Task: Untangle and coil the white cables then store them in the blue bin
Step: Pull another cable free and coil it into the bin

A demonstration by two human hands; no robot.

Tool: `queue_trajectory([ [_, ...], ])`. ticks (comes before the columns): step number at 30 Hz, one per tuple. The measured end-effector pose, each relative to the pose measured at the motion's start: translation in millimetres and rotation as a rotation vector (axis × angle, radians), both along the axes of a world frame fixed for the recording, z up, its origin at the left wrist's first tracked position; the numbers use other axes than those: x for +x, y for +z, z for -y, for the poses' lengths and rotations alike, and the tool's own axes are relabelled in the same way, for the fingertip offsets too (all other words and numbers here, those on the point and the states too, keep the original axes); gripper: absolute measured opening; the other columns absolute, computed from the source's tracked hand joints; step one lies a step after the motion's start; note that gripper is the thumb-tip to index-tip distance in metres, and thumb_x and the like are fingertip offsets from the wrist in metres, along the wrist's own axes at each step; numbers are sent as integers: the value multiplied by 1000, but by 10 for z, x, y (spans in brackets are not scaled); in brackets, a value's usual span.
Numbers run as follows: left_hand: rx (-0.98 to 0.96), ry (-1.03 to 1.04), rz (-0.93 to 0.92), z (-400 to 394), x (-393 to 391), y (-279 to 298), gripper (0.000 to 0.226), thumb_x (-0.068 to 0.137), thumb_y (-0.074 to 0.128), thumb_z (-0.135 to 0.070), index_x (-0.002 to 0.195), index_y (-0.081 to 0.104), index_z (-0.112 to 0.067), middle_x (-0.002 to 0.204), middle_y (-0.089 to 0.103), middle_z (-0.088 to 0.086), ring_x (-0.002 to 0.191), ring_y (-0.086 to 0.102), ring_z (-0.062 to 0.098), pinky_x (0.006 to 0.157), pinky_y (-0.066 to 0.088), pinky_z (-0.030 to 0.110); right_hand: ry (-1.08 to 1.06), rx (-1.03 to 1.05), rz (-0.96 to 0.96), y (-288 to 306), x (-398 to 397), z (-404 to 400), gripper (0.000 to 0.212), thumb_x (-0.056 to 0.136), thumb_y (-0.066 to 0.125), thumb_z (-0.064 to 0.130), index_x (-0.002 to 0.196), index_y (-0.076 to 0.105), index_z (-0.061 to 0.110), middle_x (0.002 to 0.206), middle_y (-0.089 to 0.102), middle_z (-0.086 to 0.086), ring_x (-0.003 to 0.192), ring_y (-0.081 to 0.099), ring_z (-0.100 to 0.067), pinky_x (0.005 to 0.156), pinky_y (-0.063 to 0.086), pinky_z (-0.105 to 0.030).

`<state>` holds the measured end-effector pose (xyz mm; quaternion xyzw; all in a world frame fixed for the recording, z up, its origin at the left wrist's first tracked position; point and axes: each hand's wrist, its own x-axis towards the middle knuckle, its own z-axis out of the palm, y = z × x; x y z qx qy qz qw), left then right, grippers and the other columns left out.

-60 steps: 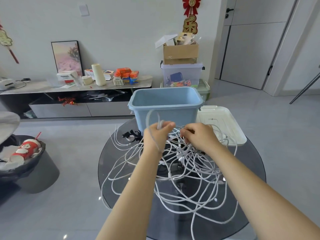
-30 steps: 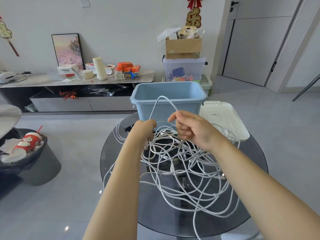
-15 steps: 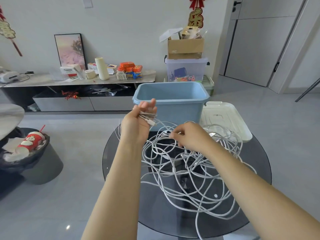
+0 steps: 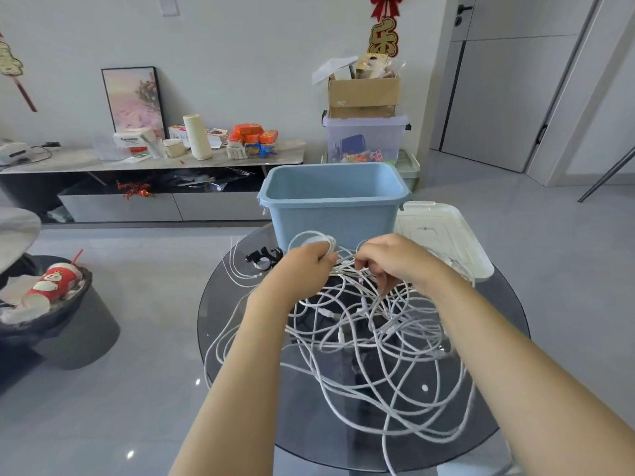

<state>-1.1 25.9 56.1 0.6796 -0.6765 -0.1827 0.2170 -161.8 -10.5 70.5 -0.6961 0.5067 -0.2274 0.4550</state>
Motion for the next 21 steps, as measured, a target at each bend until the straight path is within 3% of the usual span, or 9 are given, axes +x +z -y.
queue_trajectory([
  [3, 74, 11, -212, -19, -3, 87, 39, 95, 46, -36, 68, 64, -13, 57, 46, -1, 61, 45, 19, 63, 38, 30, -22, -247, -42, -51, 12, 56, 33, 85, 53, 25, 53, 56, 20, 56, 44, -3, 51, 42, -14, 59, 35, -28],
  [7, 161, -61, -556, -49, 92, 124, 35, 93, 55, -31, 63, 56, -13, 41, 32, -8, 42, 34, 12, 59, 42, 26, 85, -197, 159, -156, 6, 73, 36, 92, 54, 28, 57, 52, 22, 53, 42, 3, 54, 41, -15, 61, 37, -29],
  [10, 197, -33, -1097, -48, 107, 162, 34, 99, 45, -28, 70, 49, -11, 39, 22, -10, 33, 21, 7, 47, 40, 21, 178, -75, 239, -206, -14, 66, 36, 97, 47, 34, 67, 48, 15, 54, 44, 1, 53, 50, -12, 66, 43, -24],
  [12, 171, -16, -1475, -36, 125, 212, 36, 101, 39, -28, 70, 46, -12, 38, 20, -12, 28, 18, 3, 41, 38, 17, 245, -46, 203, -252, -50, 57, 38, 97, 42, 40, 71, 51, 14, 58, 53, -3, 63, 60, -14, 79, 43, -28],
  [14, 107, -13, -1789, -24, 164, 252, 38, 102, 35, -27, 69, 46, -12, 36, 22, -11, 25, 20, 3, 40, 39, 15, 285, -40, 115, -290, -83, 47, 39, 98, 40, 41, 76, 55, 13, 65, 64, -4, 69, 62, -12, 78, 43, -27],
  [16, 34, -26, -2011, -7, 196, 268, 36, 102, 32, -22, 70, 45, -11, 36, 24, -9, 25, 23, 5, 45, 45, 15, 271, -92, -57, -314, -98, 36, 35, 99, 41, 36, 79, 57, 12, 72, 68, -2, 59, 56, -1, 65, 39, -20],
  [18, -67, -45, -2149, 14, 176, 262, 34, 102, 31, -19, 72, 45, -10, 39, 28, -7, 30, 32, 5, 62, 56, 25, 241, -136, -187, -350, -92, 51, 34, 100, 39, 34, 83, 61, 13, 77, 70, 1, 52, 51, 7, 60, 37, -15],
  [20, -206, -42, -2153, 32, 121, 245, 33, 102, 30, -19, 75, 46, -9, 46, 41, -5, 46, 55, 9, 91, 51, 41, 239, -149, -263, -370, -79, 58, 33, 100, 38, 33, 85, 62, 16, 78, 70, 4, 57, 56, 6, 63, 39, -17],
  [21, -271, -34, -2083, 43, 90, 237, 32, 103, 29, -18, 77, 47, -9, 51, 50, -3, 59, 65, 12, 98, 46, 43, 258, -161, -311, -371, -67, 52, 32, 100, 37, 31, 87, 62, 15, 77, 69, 5, 61, 60, 2, 63, 40, -18],
])
